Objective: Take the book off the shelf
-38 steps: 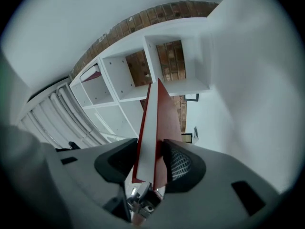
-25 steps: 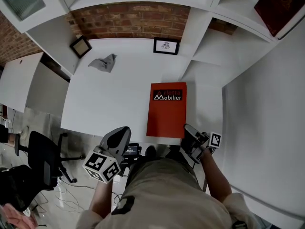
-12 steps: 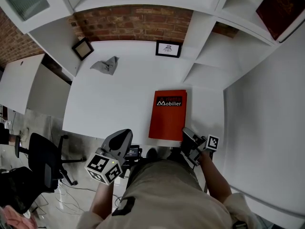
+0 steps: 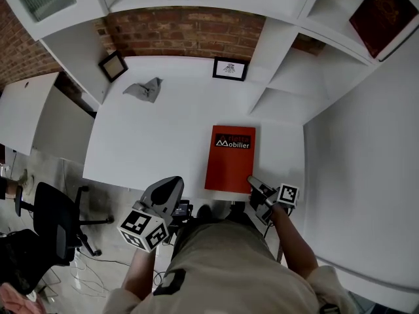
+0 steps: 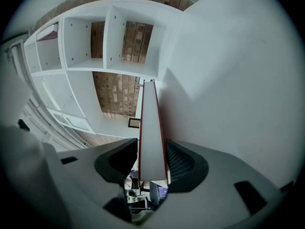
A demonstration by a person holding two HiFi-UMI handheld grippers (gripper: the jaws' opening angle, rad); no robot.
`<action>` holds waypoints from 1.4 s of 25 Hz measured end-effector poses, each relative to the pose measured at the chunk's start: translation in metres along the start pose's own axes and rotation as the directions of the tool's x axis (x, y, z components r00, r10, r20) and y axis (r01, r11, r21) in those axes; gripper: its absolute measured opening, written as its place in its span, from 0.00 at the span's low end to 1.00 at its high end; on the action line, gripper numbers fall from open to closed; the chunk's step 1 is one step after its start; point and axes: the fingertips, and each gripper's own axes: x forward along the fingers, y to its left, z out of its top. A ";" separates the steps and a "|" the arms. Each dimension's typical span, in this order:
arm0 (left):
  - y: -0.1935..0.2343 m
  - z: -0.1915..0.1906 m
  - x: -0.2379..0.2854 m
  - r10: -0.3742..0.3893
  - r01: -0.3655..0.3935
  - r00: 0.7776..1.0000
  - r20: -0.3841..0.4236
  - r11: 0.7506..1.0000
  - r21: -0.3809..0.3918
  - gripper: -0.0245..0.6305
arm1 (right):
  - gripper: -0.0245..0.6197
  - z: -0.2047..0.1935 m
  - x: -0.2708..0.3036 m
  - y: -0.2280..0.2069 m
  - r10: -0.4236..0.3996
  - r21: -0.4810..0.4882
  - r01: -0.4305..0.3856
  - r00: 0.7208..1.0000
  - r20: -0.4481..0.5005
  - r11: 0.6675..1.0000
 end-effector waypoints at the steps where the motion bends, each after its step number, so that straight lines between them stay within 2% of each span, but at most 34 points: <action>1: 0.000 -0.001 -0.002 0.000 0.000 1.000 0.000 1.000 -0.002 0.04 | 0.29 0.000 0.000 -0.002 -0.019 -0.009 0.019 1.000 0.002 1.000; 5: -0.001 -0.004 -0.009 0.000 0.000 1.000 0.003 1.000 -0.004 0.04 | 0.29 -0.002 -0.001 -0.012 -0.142 -0.110 0.139 0.990 -0.018 0.984; 10: 0.000 -0.009 -0.020 0.002 -0.002 1.000 0.001 1.000 -0.007 0.04 | 0.31 -0.006 0.003 -0.018 -0.278 -0.261 0.265 0.960 -0.013 0.928; 12: 0.000 -0.012 -0.023 -0.001 0.001 1.000 -0.003 1.000 -0.006 0.04 | 0.32 -0.008 0.003 -0.024 -0.364 -0.362 0.336 0.931 -0.009 0.870; 14: -0.002 -0.015 -0.024 -0.008 0.008 1.000 -0.008 1.000 -0.005 0.04 | 0.32 -0.010 0.003 -0.028 -0.452 -0.478 0.396 0.892 -0.002 0.784; 17: -0.006 -0.018 -0.023 -0.026 0.026 1.000 -0.016 1.000 -0.003 0.04 | 0.32 -0.010 0.006 -0.028 -0.543 -0.603 0.441 0.839 0.015 0.665; 19: -0.010 -0.020 -0.021 -0.034 0.034 0.999 -0.020 0.999 -0.001 0.04 | 0.32 -0.009 0.008 -0.025 -0.577 -0.659 0.447 0.816 0.023 0.605; 21: -0.013 -0.022 -0.020 -0.038 0.038 0.999 -0.024 0.999 -0.001 0.04 | 0.32 -0.008 0.011 -0.024 -0.592 -0.701 0.437 0.806 0.026 0.564; 25: -0.019 -0.023 -0.017 -0.036 0.036 0.999 -0.030 0.999 0.001 0.04 | 0.32 -0.009 0.015 -0.023 -0.588 -0.738 0.400 0.809 0.005 0.544; 29: -0.026 -0.023 -0.010 -0.021 0.021 0.999 -0.034 1.000 0.010 0.04 | 0.35 -0.008 0.018 -0.025 -0.578 -0.760 0.347 0.815 -0.047 0.550; 31: -0.032 -0.020 -0.002 -0.014 0.015 0.999 -0.033 1.000 0.019 0.04 | 0.37 -0.004 0.018 -0.023 -0.570 -0.776 0.321 0.820 -0.059 0.543; 33: -0.043 -0.016 0.008 -0.014 0.014 1.000 -0.026 0.999 0.028 0.04 | 0.38 0.003 0.013 -0.012 -0.540 -0.794 0.301 0.841 -0.041 0.529; 35: -0.057 -0.011 0.021 -0.021 0.022 1.000 -0.017 0.999 0.037 0.04 | 0.39 0.013 0.004 0.006 -0.484 -0.790 0.286 0.875 -0.015 0.542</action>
